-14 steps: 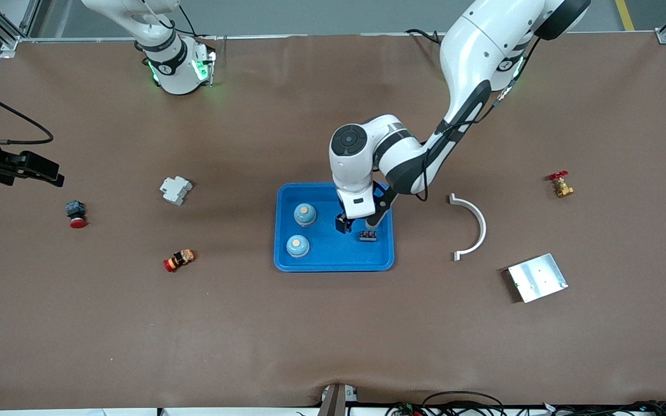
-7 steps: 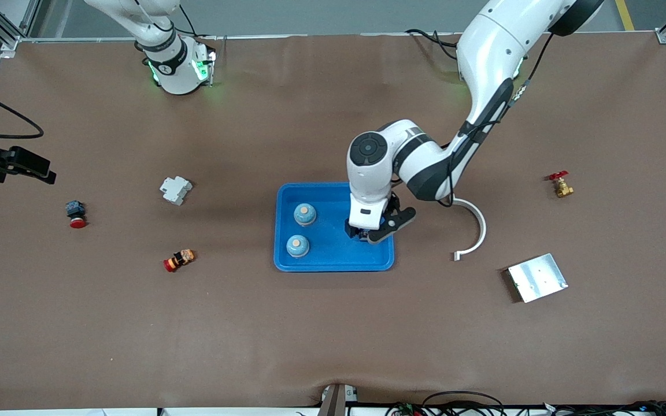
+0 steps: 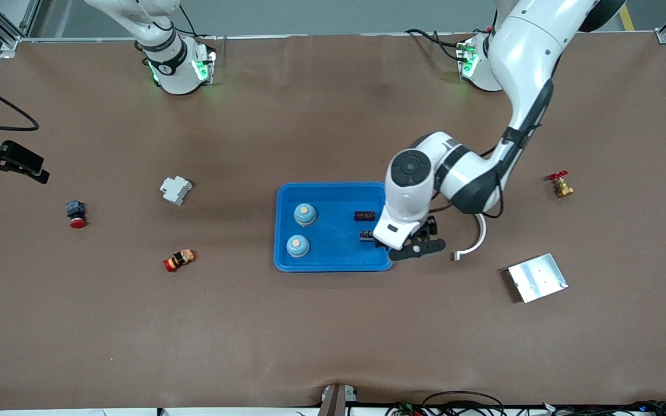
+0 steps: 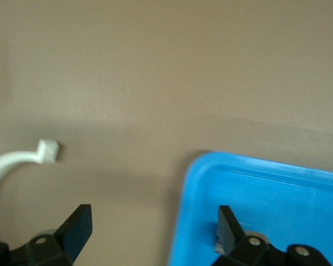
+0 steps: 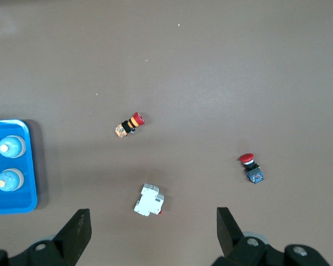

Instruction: Place electrolytic capacitor and blue bell in tray

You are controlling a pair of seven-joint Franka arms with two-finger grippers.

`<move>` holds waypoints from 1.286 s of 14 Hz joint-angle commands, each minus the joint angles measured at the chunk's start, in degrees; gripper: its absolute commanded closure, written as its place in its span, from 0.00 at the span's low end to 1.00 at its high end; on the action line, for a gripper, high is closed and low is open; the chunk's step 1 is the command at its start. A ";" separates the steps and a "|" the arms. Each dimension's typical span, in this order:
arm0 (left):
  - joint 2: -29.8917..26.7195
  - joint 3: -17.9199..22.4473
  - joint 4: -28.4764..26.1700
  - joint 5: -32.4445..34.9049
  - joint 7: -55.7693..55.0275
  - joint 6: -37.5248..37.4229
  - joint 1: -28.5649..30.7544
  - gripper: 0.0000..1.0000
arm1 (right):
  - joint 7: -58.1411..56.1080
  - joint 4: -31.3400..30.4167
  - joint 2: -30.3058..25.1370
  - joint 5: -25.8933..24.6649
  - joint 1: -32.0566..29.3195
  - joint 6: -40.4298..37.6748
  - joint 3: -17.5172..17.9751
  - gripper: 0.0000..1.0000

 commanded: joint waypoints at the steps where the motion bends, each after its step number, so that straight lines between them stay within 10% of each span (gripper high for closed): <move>1: -1.87 -0.92 -0.27 -2.15 12.34 -0.91 4.41 0.00 | -0.19 -4.18 -4.62 -1.03 -3.02 1.67 1.33 0.00; 18: -5.82 -0.92 1.13 -9.20 34.35 -0.91 20.25 0.00 | -0.63 -4.62 -5.76 -0.85 -4.16 -4.22 1.07 0.00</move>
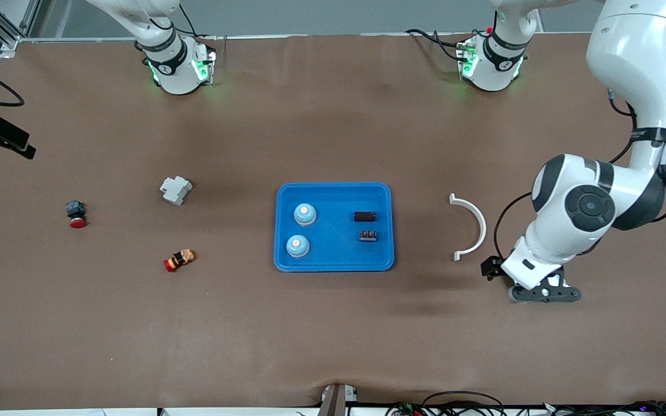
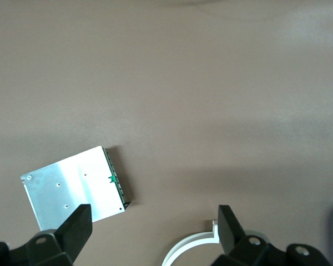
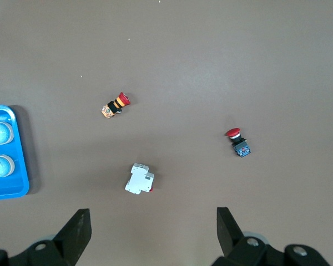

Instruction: Place electrolytic capacitor and blue bell in tray

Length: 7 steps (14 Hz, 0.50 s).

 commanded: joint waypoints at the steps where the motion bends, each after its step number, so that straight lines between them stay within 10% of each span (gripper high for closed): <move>1: -1.44 -0.50 0.08 -1.12 1.23 -0.92 0.45 0.00 | -0.51 -1.22 -1.25 -0.79 -1.19 -0.16 0.63 0.00; 7: -5.56 0.02 -0.54 -3.92 2.54 -3.18 1.33 0.00 | -0.33 -0.25 -0.55 -0.79 -0.92 -0.24 0.63 0.00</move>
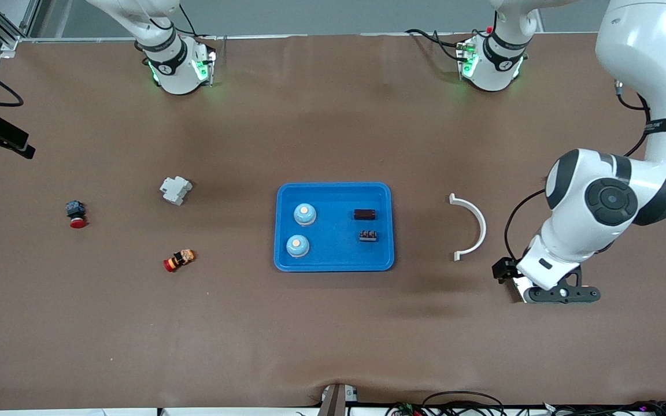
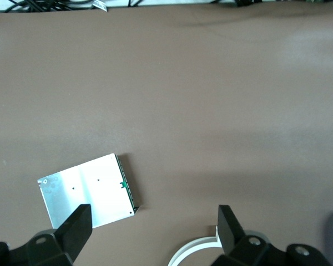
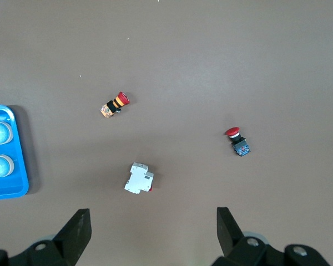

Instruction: Place electrolytic capacitor and blue bell in tray

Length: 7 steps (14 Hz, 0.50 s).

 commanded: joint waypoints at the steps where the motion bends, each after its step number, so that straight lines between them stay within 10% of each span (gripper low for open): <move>1: -4.43 0.21 -1.04 -3.03 3.28 -4.50 0.23 0.00 | -0.25 -0.25 -0.55 -0.71 -0.87 -0.23 0.91 0.00; 7: -14.62 8.73 -1.22 -12.25 10.66 -16.53 -5.92 0.00 | -0.42 -0.16 -0.55 -0.79 -0.87 -0.14 0.82 0.00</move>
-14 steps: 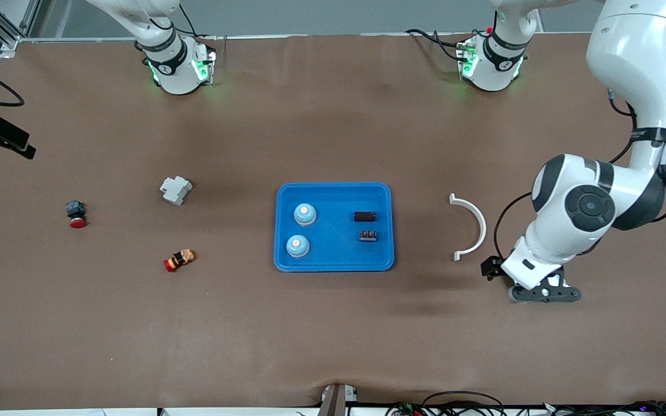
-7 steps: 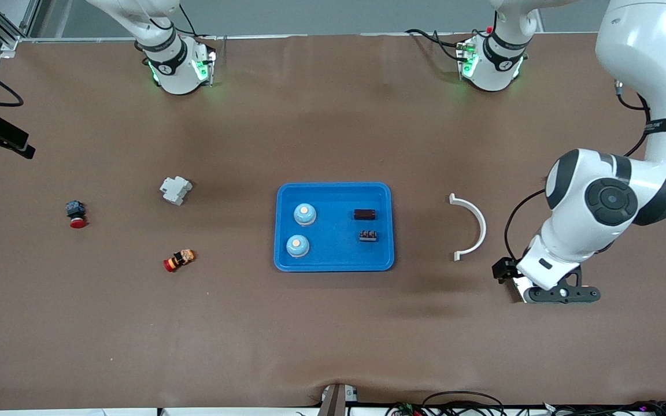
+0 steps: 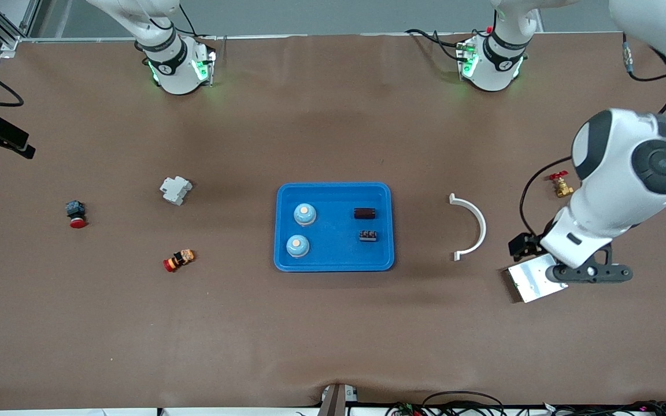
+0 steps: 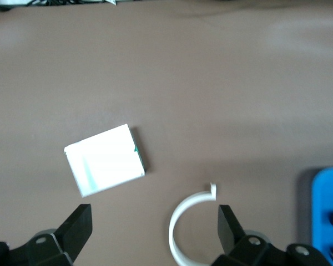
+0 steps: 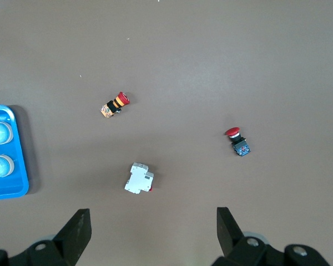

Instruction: Place electrolytic capacitor and blue bell in tray

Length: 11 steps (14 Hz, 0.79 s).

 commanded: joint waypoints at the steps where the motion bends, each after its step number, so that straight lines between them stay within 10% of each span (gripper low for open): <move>1: -6.13 2.96 -1.37 -3.00 3.31 -6.09 -1.73 0.00 | -0.42 -0.17 -0.55 -0.79 -0.87 -0.23 0.79 0.00; 11: -15.63 10.70 -1.37 -8.36 8.76 -16.13 -7.79 0.00 | -0.07 0.09 -0.55 -2.63 2.02 -1.02 -0.52 0.00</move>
